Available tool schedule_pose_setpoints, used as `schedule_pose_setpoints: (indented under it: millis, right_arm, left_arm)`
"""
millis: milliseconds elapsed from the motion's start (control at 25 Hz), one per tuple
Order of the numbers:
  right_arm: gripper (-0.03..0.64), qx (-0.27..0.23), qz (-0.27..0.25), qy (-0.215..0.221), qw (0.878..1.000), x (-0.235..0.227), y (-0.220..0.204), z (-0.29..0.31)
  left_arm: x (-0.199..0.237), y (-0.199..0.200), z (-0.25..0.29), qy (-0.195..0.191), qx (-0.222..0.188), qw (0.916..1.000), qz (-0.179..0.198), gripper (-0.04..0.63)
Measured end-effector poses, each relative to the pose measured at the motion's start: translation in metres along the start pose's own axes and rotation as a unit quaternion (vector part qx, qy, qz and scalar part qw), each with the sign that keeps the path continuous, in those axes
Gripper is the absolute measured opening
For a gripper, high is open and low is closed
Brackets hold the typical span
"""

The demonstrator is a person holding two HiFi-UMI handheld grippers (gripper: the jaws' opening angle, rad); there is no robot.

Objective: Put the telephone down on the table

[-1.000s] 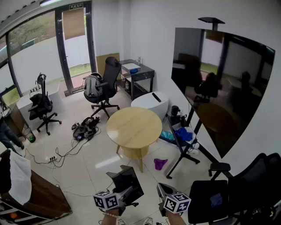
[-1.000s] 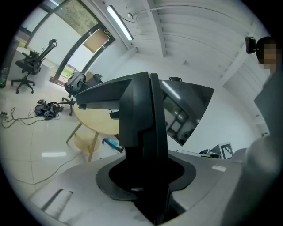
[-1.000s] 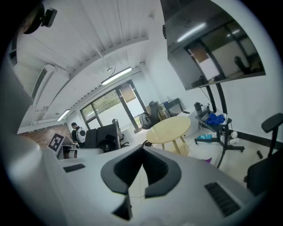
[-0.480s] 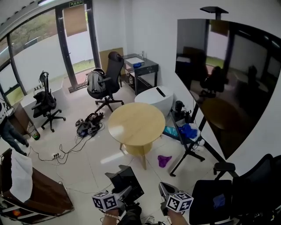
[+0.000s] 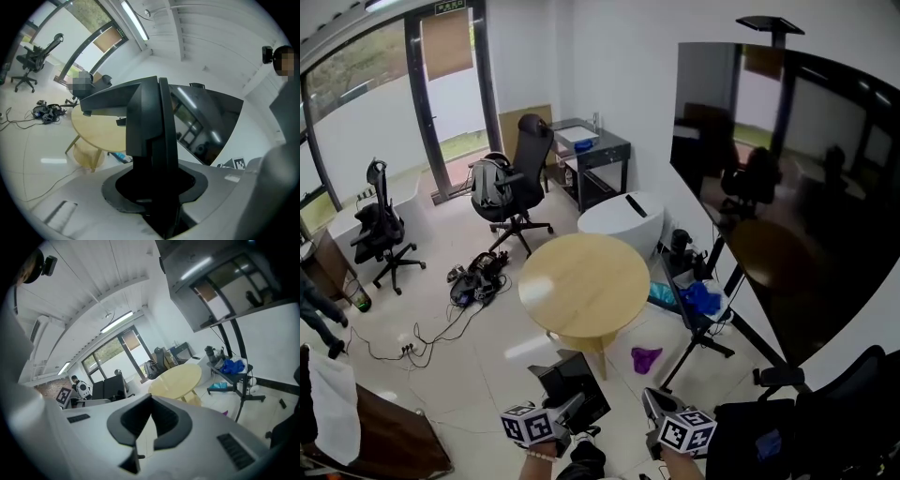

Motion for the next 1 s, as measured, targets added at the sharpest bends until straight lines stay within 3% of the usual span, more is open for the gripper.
schedule_pose_setpoints:
  millis: [600, 1000]
  right_arm:
    - [0.011, -0.009, 0.001, -0.033, 0.999, -0.033, 0.061, 0.118]
    - [0.011, 0.000, 0.007, -0.044, 0.999, -0.046, 0.067, 0.150]
  left_arm:
    - [0.066, 0.103, 0.086, -0.030, 0.030, 0.9991, 0.002, 0.161]
    - [0.098, 0.129, 0.126, -0.040, 0.053, 0.9978, 0.010, 0.161]
Point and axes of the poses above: the fingertips, and each gripper's own axes: z forward along the fingers, x to its left, y out of its top, the point moved 6 cm from there along -z, backward along the fingers, and after that the axes turned 14 degrees about y, right-handed, at the moved point
